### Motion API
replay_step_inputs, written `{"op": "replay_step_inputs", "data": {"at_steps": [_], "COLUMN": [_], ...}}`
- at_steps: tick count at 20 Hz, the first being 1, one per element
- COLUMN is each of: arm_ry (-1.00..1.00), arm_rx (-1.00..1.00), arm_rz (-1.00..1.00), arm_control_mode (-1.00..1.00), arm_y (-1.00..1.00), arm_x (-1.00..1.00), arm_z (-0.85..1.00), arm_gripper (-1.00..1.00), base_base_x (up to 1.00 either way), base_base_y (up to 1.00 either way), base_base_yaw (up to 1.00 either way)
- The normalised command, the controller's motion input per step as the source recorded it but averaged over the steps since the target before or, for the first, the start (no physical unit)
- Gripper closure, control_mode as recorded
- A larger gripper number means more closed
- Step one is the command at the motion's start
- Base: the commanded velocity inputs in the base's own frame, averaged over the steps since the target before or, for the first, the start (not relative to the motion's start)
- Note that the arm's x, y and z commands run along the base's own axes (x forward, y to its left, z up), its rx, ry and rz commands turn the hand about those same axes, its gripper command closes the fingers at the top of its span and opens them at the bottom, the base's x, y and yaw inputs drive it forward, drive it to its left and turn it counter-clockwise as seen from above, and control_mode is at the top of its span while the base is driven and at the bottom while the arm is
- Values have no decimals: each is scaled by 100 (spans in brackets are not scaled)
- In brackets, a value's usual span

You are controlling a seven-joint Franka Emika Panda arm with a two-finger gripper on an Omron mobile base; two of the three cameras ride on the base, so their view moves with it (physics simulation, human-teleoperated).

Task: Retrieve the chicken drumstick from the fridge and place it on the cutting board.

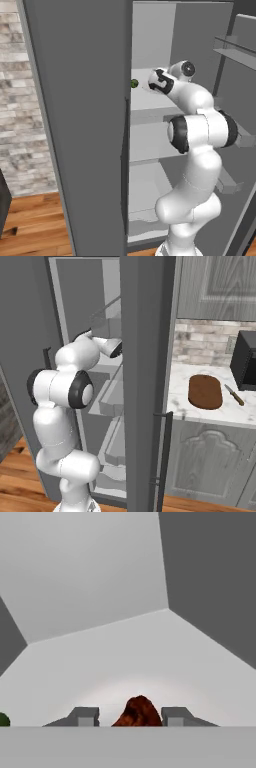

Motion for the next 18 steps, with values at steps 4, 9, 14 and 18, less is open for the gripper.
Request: {"op": "replay_step_inputs", "data": {"at_steps": [4, 9, 14, 18], "arm_ry": [2, 13, 6, 3], "arm_rx": [0, -2, -11, -13], "arm_rz": [0, 0, 0, 7], "arm_control_mode": [-100, -100, -100, -100], "arm_y": [0, 4, 28, 59], "arm_x": [-94, -100, -100, -100], "arm_z": [90, 87, 15, -46], "arm_gripper": [100, 100, 100, 100], "base_base_x": [0, 0, 0, 0], "base_base_y": [0, 0, 0, 0], "base_base_yaw": [0, 0, 0, 0]}}
